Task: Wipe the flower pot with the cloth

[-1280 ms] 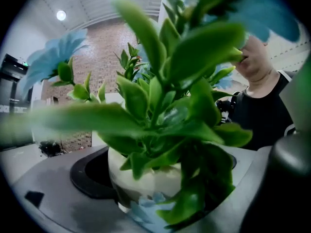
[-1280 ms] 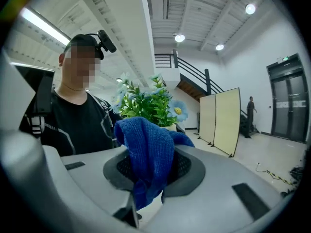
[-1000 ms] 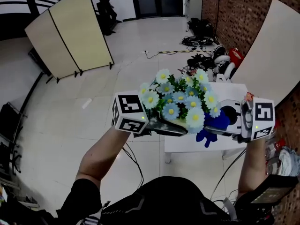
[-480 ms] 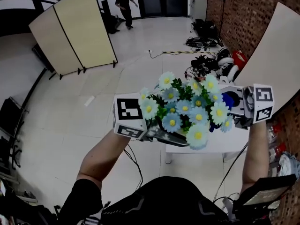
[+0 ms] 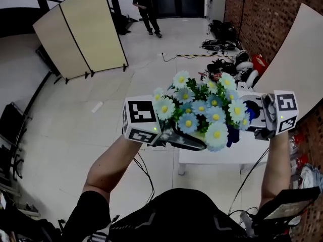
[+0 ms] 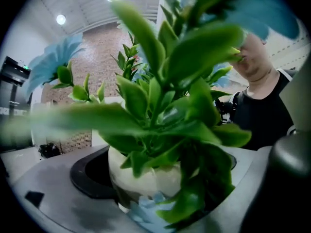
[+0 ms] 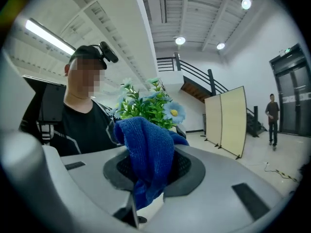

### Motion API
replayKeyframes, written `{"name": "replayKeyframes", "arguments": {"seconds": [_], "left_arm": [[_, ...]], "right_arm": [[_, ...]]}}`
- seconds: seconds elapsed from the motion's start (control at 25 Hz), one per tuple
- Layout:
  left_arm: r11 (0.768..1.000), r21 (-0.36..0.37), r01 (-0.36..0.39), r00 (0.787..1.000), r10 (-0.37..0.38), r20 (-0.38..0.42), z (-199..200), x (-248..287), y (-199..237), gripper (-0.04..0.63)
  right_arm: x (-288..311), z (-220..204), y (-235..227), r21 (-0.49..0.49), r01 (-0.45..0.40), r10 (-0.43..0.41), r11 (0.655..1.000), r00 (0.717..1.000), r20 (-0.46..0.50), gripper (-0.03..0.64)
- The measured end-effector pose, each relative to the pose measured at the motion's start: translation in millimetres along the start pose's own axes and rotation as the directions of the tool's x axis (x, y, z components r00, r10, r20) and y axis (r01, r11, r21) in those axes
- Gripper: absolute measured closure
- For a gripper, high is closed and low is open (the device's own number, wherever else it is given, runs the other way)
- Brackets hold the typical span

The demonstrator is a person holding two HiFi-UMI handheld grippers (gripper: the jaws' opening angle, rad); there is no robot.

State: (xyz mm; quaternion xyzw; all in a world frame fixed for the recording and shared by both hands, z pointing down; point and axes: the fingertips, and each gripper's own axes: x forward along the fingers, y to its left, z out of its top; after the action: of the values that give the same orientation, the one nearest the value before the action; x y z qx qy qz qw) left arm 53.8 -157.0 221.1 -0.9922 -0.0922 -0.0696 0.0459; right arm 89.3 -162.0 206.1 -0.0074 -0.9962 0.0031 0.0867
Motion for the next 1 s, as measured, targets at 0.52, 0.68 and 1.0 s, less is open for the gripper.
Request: {"name": "replayKeyframes", "arguments": {"seconds": [0.52, 0.68, 1.0], "left_arm": [[0.991, -0.048, -0.126, 0.991, 0.123, -0.059, -24, 2, 18, 0.048], [0.985, -0.087, -0.147, 0.988, 0.143, -0.052, -27, 8, 23, 0.048], [0.989, -0.084, -0.124, 0.992, 0.122, -0.029, -23, 2, 15, 0.048]], "right_arm": [[52, -1, 57, -0.098, 0.246, -0.252, 0.964, 0.966, -0.058, 0.522], [56, -2, 56, -0.082, 0.266, -0.270, 0.961, 0.962, -0.039, 0.522], [4, 1, 47, -0.032, 0.324, -0.321, 0.946, 0.944, 0.075, 0.522]]}}
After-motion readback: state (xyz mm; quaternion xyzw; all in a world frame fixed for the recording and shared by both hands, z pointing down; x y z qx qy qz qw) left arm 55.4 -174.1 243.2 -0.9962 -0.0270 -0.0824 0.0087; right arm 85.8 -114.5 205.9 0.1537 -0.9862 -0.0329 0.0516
